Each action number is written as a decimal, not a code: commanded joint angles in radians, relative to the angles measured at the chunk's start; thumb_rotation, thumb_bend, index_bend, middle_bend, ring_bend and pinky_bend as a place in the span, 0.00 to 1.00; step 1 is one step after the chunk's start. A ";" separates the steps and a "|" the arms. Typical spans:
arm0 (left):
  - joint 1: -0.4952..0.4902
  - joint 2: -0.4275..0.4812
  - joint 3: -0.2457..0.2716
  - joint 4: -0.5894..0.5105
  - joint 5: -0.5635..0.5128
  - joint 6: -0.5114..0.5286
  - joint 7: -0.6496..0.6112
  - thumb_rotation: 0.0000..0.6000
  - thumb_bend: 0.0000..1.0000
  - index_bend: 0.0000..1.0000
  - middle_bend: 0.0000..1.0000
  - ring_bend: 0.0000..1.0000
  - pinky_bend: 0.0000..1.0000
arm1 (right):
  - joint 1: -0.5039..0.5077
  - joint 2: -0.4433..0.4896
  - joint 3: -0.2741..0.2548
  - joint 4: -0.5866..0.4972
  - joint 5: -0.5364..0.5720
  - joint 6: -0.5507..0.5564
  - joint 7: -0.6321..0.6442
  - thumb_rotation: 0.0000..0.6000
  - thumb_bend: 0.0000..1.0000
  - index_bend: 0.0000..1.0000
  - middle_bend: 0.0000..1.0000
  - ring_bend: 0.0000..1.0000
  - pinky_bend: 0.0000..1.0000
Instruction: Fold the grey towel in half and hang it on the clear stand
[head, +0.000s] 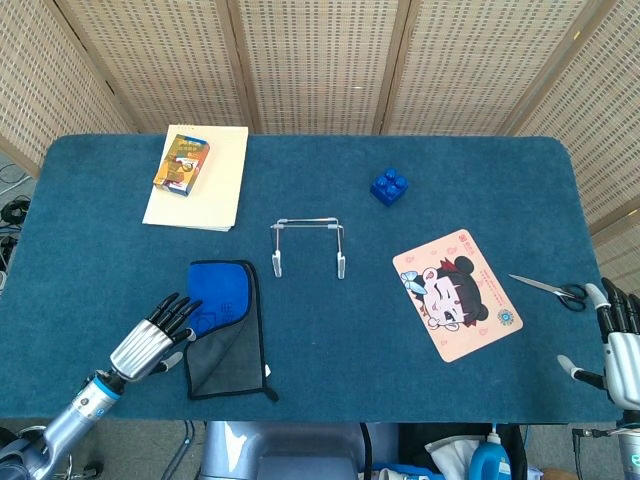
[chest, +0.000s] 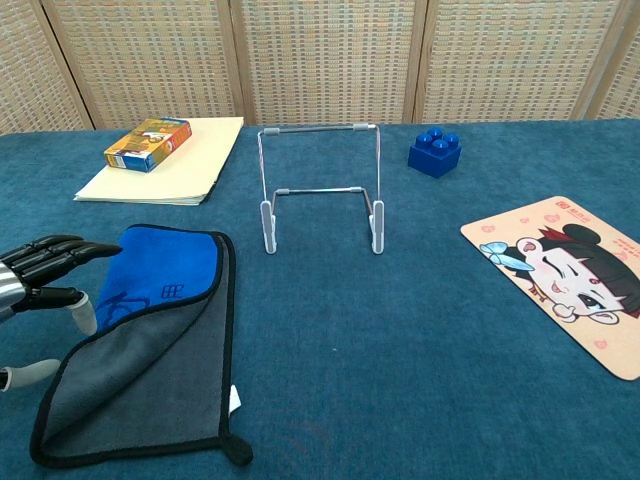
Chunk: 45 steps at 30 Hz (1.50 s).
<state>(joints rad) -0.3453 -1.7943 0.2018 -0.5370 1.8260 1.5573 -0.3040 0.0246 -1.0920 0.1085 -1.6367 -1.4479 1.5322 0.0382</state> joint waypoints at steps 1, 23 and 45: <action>-0.003 -0.002 0.000 -0.003 0.001 0.002 0.003 1.00 0.32 0.44 0.00 0.00 0.00 | 0.000 0.000 0.000 0.000 0.001 0.000 0.002 1.00 0.00 0.00 0.00 0.00 0.00; -0.029 -0.003 0.001 -0.050 0.009 -0.016 0.064 1.00 0.40 0.45 0.00 0.00 0.00 | -0.002 0.002 -0.001 -0.001 -0.003 0.005 0.004 1.00 0.00 0.00 0.00 0.00 0.00; -0.047 -0.009 -0.001 -0.104 0.019 -0.018 0.130 1.00 0.41 0.65 0.00 0.00 0.00 | -0.007 0.009 0.000 -0.001 -0.006 0.013 0.022 1.00 0.00 0.00 0.00 0.00 0.00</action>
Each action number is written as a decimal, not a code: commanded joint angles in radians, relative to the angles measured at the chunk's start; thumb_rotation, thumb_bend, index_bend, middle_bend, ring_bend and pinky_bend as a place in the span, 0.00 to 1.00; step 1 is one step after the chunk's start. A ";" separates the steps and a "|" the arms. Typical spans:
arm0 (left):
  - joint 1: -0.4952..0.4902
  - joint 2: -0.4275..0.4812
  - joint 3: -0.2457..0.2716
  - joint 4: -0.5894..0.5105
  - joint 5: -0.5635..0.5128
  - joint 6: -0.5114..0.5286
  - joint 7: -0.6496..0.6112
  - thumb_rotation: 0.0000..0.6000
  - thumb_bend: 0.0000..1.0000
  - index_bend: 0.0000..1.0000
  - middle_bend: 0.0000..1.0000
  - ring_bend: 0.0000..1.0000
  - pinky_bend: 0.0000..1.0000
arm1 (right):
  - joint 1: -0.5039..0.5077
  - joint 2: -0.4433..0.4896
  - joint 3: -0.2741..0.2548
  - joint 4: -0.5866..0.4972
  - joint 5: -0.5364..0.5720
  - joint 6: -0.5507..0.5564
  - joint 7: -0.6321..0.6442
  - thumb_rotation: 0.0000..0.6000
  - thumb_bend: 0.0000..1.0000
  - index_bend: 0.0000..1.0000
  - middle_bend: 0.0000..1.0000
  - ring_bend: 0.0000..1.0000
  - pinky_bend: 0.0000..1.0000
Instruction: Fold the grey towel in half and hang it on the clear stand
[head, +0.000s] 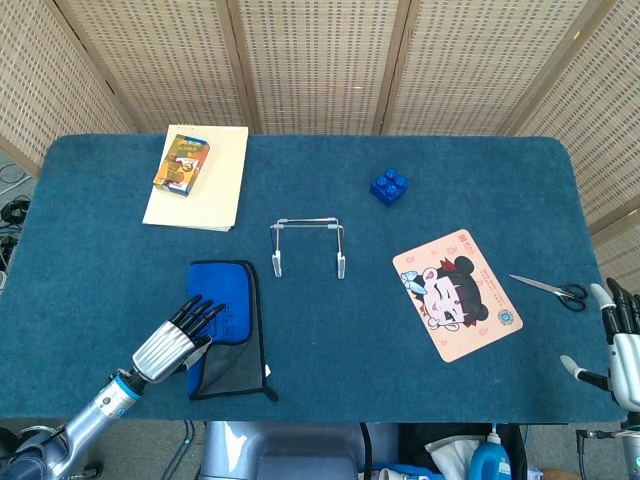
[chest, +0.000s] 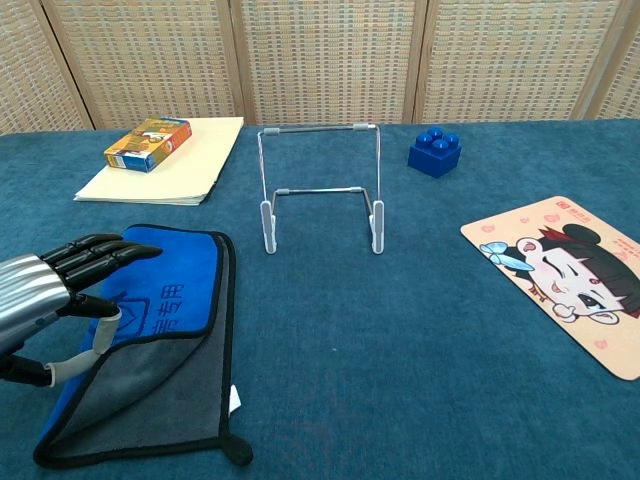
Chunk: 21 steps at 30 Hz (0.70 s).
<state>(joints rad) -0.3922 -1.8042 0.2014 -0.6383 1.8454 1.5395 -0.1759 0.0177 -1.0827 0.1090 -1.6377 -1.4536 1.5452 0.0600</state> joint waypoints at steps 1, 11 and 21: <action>-0.001 0.001 -0.002 -0.004 -0.001 0.000 0.003 1.00 0.41 0.65 0.00 0.00 0.00 | -0.001 0.000 0.000 0.000 -0.001 0.001 0.001 1.00 0.00 0.00 0.00 0.00 0.00; -0.018 -0.006 -0.015 -0.023 -0.004 -0.004 0.017 1.00 0.41 0.65 0.00 0.00 0.00 | -0.001 0.000 -0.001 -0.001 -0.003 0.001 0.000 1.00 0.00 0.00 0.00 0.00 0.00; -0.054 0.002 -0.003 -0.136 0.054 0.025 0.100 1.00 0.41 0.66 0.00 0.00 0.00 | -0.002 0.000 -0.002 -0.001 -0.005 0.003 0.000 1.00 0.00 0.00 0.00 0.00 0.00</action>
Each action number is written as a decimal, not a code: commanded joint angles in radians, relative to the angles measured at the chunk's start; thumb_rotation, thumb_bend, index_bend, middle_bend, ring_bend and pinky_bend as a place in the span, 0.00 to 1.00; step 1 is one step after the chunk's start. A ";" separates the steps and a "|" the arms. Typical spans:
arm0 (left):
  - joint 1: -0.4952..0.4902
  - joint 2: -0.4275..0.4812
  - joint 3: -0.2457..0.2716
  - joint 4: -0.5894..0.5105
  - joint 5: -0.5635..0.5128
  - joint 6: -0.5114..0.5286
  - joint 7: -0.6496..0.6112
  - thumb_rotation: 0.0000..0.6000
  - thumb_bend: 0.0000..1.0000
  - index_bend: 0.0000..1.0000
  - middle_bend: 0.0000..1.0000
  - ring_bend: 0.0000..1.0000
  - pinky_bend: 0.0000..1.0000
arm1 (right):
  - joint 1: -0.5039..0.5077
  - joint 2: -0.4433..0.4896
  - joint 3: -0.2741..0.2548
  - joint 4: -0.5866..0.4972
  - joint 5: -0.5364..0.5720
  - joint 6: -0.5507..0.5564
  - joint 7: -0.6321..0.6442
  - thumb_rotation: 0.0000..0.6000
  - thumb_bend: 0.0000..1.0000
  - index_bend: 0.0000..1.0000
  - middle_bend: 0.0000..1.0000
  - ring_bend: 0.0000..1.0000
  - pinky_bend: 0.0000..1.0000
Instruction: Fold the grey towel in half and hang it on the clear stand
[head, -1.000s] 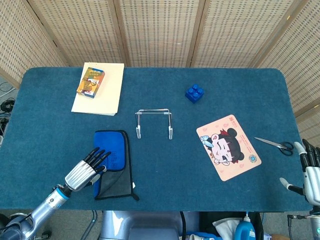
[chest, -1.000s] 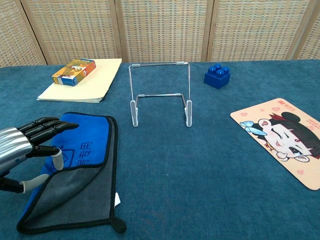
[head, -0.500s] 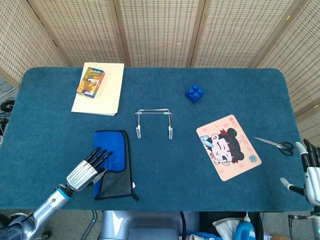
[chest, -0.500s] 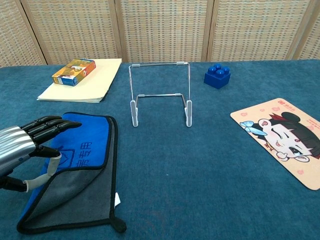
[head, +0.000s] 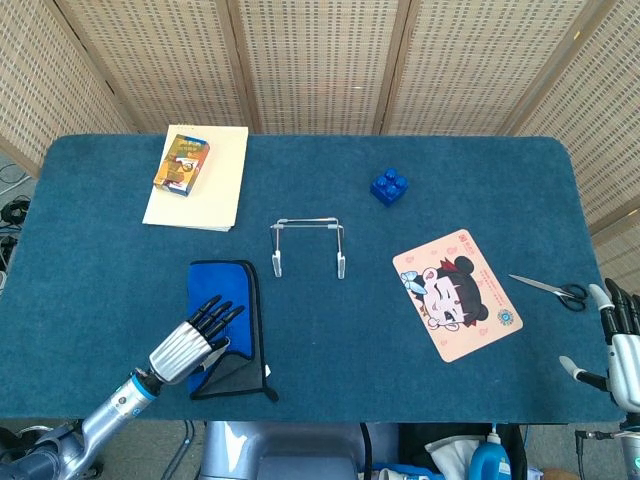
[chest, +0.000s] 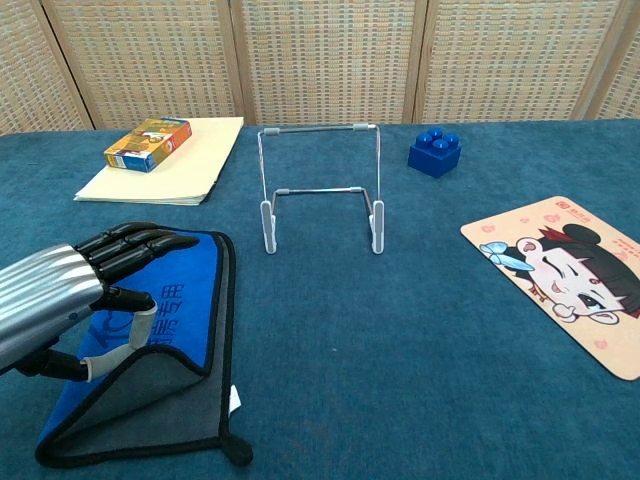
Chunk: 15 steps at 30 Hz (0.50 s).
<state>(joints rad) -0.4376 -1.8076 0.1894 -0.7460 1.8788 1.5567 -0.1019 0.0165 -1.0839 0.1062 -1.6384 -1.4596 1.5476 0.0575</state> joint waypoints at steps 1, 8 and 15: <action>-0.010 0.008 0.011 -0.041 0.024 0.006 0.035 1.00 0.41 0.66 0.00 0.00 0.00 | 0.000 0.001 0.001 0.000 0.001 0.000 0.003 1.00 0.00 0.00 0.00 0.00 0.00; -0.024 0.009 0.025 -0.104 0.046 -0.026 0.082 1.00 0.41 0.65 0.00 0.00 0.00 | -0.001 0.003 0.001 0.001 0.002 0.000 0.007 1.00 0.00 0.00 0.00 0.00 0.00; -0.033 -0.009 0.032 -0.138 0.061 -0.047 0.102 1.00 0.41 0.60 0.00 0.00 0.00 | -0.001 0.003 0.000 0.001 0.001 -0.001 0.009 1.00 0.00 0.00 0.00 0.00 0.00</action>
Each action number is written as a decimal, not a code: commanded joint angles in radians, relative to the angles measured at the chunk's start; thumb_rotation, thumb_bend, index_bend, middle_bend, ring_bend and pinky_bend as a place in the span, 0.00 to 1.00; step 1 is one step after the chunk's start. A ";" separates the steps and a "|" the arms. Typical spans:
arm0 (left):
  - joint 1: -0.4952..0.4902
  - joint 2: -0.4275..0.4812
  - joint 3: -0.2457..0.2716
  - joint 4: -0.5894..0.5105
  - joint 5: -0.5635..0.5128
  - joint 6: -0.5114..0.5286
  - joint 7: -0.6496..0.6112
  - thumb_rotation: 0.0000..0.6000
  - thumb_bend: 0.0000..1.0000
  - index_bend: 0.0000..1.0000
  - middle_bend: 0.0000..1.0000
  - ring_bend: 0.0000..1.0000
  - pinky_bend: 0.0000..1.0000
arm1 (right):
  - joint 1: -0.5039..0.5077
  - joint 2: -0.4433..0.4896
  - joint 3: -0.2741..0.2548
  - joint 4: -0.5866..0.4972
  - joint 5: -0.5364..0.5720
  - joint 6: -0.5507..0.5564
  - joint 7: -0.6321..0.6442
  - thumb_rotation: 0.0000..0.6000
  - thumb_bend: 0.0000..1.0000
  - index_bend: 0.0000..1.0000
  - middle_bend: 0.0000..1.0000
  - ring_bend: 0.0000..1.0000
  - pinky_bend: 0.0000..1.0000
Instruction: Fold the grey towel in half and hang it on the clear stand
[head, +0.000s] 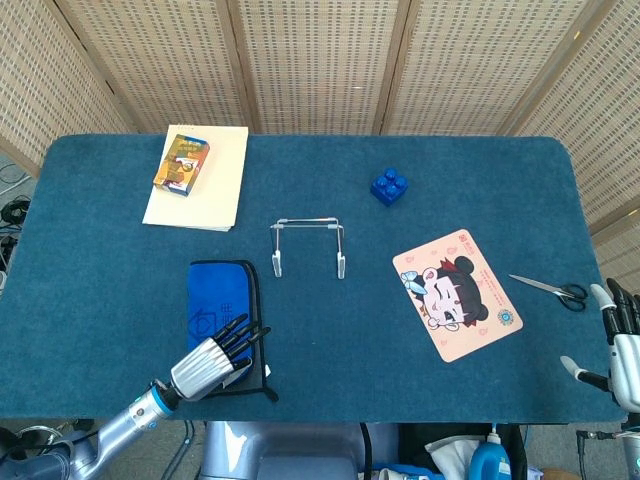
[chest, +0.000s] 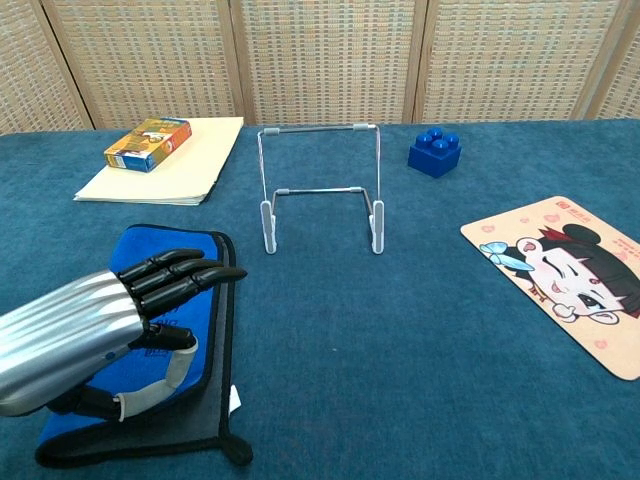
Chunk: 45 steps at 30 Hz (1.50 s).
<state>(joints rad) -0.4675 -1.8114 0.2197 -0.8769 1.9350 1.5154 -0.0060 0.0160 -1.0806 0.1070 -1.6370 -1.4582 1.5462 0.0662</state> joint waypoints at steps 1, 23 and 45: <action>-0.003 -0.007 0.003 -0.011 0.005 -0.008 0.006 1.00 0.40 0.59 0.00 0.00 0.00 | 0.000 0.000 0.000 0.000 -0.001 0.001 0.000 1.00 0.00 0.00 0.00 0.00 0.00; 0.019 -0.043 0.008 -0.005 -0.035 -0.067 -0.052 1.00 0.40 0.57 0.00 0.00 0.00 | -0.002 0.000 -0.004 -0.002 -0.008 0.004 -0.003 1.00 0.00 0.00 0.00 0.00 0.00; 0.000 0.169 -0.197 -0.153 -0.227 0.000 -0.192 1.00 0.37 0.13 0.00 0.00 0.00 | 0.001 -0.003 -0.007 -0.003 -0.014 0.001 -0.012 1.00 0.00 0.00 0.00 0.00 0.00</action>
<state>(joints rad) -0.4621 -1.7000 0.0813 -0.9874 1.7818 1.5412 -0.1642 0.0166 -1.0838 0.0996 -1.6404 -1.4718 1.5470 0.0545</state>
